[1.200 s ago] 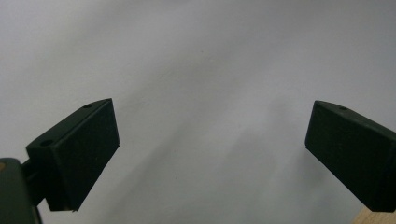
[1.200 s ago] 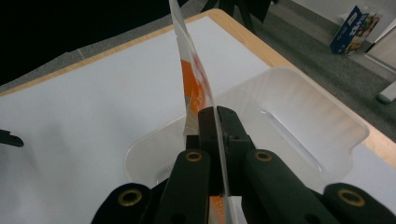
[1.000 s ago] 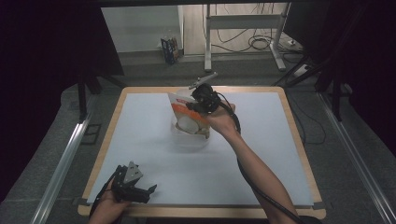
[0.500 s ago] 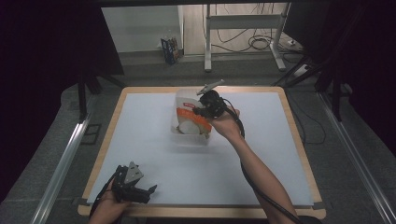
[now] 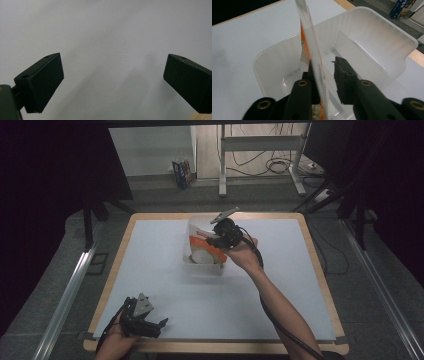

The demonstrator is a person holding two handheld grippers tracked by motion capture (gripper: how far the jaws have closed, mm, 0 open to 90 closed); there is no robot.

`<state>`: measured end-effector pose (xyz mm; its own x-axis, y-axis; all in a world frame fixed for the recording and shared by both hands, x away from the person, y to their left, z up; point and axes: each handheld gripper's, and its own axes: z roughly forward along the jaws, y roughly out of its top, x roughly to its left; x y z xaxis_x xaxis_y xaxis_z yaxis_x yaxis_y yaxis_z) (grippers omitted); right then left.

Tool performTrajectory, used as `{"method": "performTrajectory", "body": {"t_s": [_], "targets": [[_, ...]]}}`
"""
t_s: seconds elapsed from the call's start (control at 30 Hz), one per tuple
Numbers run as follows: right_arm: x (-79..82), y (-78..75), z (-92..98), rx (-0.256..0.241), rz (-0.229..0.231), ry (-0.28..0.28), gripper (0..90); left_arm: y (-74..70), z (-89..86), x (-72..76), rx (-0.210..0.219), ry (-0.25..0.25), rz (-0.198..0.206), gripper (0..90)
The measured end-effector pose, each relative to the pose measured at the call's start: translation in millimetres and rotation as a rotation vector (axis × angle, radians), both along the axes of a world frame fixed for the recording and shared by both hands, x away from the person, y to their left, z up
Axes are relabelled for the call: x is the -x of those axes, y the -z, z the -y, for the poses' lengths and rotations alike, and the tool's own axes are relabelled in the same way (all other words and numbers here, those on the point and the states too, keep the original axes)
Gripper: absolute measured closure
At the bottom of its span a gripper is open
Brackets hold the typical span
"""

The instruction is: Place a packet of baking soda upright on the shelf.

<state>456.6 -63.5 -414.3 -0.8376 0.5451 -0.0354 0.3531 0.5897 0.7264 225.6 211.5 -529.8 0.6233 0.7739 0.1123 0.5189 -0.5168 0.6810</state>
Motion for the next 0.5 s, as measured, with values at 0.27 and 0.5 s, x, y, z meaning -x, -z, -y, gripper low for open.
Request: {"method": "performTrajectory", "body": {"t_s": [0.27, 0.5], "targets": [[3.4, -6.6, 3.2, -0.001, 0.007, 0.010, 44.1, 0.0, -0.1, -0.4, 0.001, 0.000, 0.000, 2.9], [7.1, -9.8, 7.8, -0.006, 0.020, 0.005, 30.0, -0.1, 0.7, -0.2, -0.007, 0.002, 0.000, 2.9]]}}
